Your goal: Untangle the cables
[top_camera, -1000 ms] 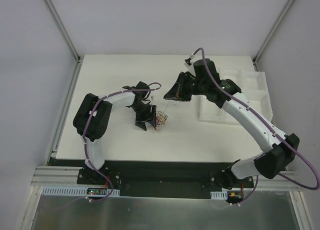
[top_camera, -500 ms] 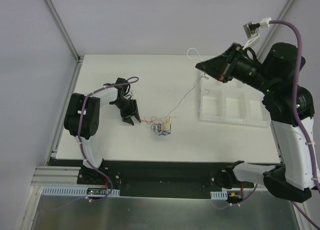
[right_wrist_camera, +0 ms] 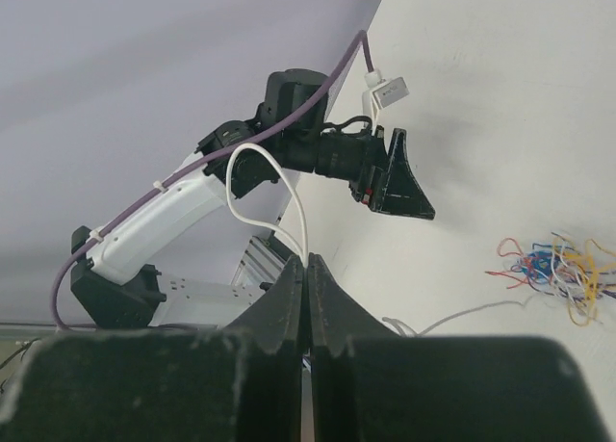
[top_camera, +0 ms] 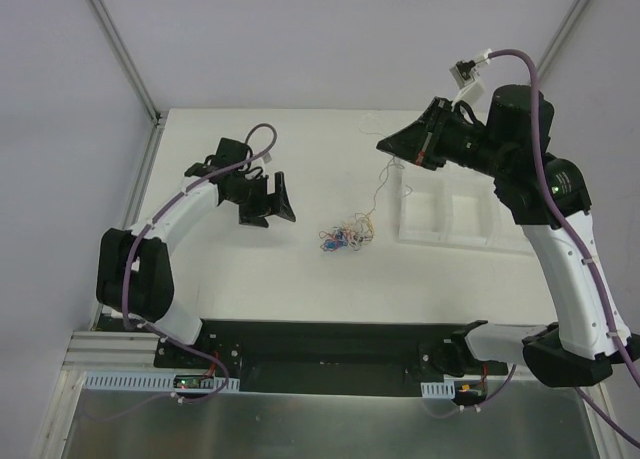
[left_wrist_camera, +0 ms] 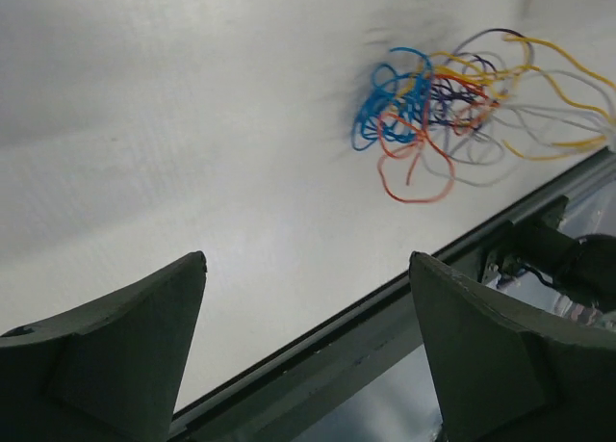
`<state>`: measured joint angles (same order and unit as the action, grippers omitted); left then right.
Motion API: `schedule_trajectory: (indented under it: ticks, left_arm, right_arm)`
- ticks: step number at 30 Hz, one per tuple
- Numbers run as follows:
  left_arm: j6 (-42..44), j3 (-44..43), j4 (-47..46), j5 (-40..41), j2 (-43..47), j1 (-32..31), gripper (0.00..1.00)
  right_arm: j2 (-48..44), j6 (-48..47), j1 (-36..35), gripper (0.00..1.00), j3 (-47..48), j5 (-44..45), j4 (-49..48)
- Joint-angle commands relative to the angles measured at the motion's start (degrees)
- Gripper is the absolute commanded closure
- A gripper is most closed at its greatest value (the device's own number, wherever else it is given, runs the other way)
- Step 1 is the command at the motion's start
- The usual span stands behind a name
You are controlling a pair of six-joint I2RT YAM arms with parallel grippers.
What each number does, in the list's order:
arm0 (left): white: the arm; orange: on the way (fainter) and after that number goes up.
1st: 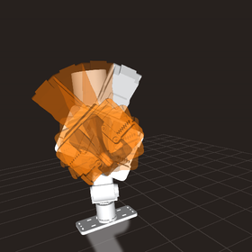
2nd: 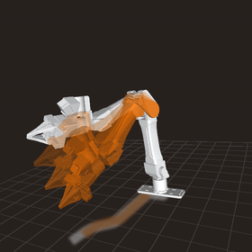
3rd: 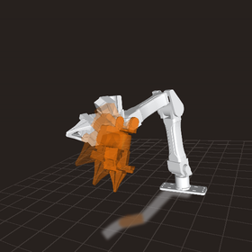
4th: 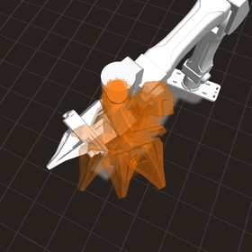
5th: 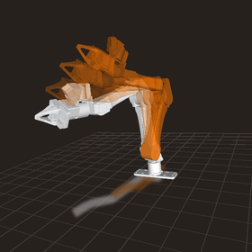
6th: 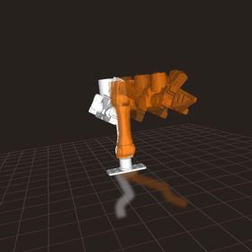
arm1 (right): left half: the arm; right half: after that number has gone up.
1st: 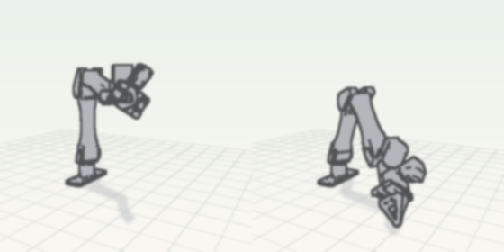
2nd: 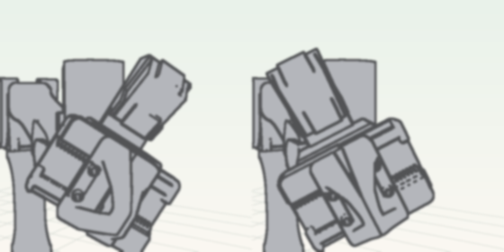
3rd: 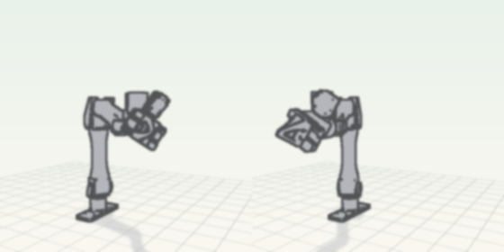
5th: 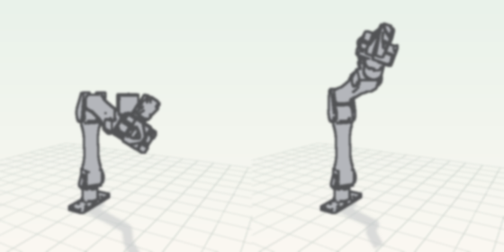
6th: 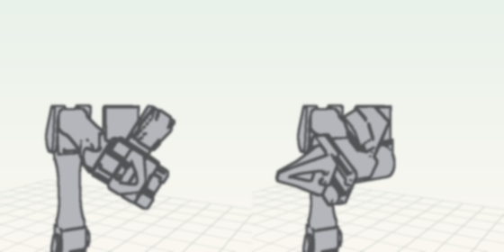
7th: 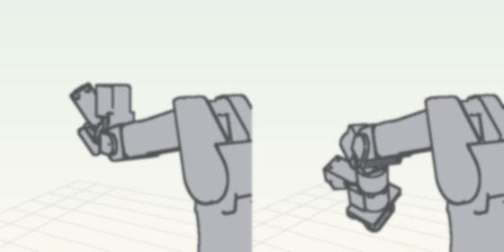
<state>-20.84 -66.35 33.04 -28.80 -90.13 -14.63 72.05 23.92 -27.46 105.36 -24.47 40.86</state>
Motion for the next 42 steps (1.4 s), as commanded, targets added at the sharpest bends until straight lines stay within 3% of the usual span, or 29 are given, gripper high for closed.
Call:
schedule_trajectory:
  ticks: [1,7,12,15,18,21,25,27,32,37,40,42]
  left_arm:
    - [3.35,-2.29,-5.96,-8.64,5.49,-5.39,0.09]
    - [4.32,-8.26,-9.12,-7.33,-0.82,-17.34,0.06]
    - [2.21,-16.60,-12.03,-17.85,-12.68,-23.50,0.07]
    - [-0.24,-19.25,-12.21,-19.37,-19.71,-26.40,0.08]
    - [-2.01,-18.91,-13.61,-21.12,-24.64,-28.51,0.14]
    - [-2.10,-16.37,-13.79,-19.65,-26.59,-29.05,0.30]
    - [0.09,-11.88,-11.61,-13.33,-25.28,-24.68,0.61]
    - [0.89,-11.44,-7.91,-7.53,-24.22,-20.02,0.71]
    - [2.20,-6.78,-6.94,-1.79,-21.41,-8.59,0.76]
    - [6.51,-4.50,-4.13,1.20,-17.81,-2.87,0.76]
    - [7.83,-3.00,-3.51,1.98,-14.38,-1.10,0.73]
    - [8.27,-2.82,-1.76,3.04,-12.28,-0.75,0.65]
  right_arm:
    - [-2.62,1.47,0.30,1.00,-1.47,-0.49,-2.28]
    - [-3.32,3.50,0.22,1.00,-1.30,-1.64,-2.80]
    - [-3.50,5.69,0.22,1.00,-1.21,-2.51,-4.65]
    - [-3.41,6.84,0.22,1.00,-0.07,-2.95,-5.18]
    - [-3.32,7.28,0.22,1.00,2.03,-2.96,-5.97]
    - [-2.88,7.10,0.30,1.00,5.20,-2.51,-6.49]
    - [-1.13,5.70,0.48,1.00,12.39,-0.76,-7.29]
    - [0.54,5.43,0.57,1.00,17.92,-0.40,-7.29]
    - [3.01,4.73,0.92,1.00,27.69,2.93,-8.77]
    - [1.87,3.68,1.18,1.00,26.04,6.53,-13.62]
    - [1.69,1.31,1.54,1.00,26.56,7.24,-13.53]
    - [0.99,-0.80,1.62,1.00,25.25,9.77,-11.34]
